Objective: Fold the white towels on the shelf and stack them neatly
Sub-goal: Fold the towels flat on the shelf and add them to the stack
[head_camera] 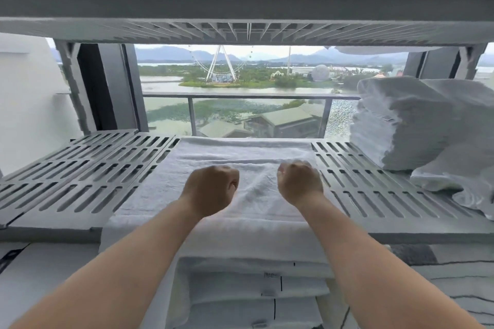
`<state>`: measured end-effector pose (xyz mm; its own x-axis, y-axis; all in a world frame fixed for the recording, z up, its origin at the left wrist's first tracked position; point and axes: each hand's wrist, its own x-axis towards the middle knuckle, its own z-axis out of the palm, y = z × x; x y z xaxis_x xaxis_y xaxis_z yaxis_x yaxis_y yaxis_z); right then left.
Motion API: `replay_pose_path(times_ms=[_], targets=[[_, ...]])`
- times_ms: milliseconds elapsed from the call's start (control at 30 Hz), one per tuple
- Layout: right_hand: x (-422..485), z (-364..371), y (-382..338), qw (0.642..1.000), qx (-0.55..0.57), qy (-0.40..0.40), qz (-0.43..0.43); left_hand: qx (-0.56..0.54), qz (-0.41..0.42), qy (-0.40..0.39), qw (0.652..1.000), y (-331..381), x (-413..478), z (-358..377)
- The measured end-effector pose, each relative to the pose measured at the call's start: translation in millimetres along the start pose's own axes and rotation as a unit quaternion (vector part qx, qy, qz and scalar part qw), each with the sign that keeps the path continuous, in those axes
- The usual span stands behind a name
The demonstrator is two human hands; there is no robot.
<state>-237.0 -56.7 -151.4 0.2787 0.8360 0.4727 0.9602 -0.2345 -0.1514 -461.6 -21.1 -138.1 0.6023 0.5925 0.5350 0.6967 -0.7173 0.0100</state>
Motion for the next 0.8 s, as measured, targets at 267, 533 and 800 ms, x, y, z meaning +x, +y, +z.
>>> replay_pose_path(times_ms=[267, 533, 800], targets=[[93.6, 31.5, 54.8, 0.983, 0.042, -0.159, 0.077, -0.023, -0.128, -0.068, 0.989, -62.8, 122.6, 88.1], [129.2, 65.8, 68.7, 0.968, 0.02, -0.244, 0.056, 0.004, -0.269, -0.298, 0.916, -103.7, 169.0, 132.9], [174.5, 83.2, 111.4, 0.972, -0.097, -0.11, 0.182, 0.134, -0.291, -0.312, 0.895, -53.0, 214.3, 127.6]])
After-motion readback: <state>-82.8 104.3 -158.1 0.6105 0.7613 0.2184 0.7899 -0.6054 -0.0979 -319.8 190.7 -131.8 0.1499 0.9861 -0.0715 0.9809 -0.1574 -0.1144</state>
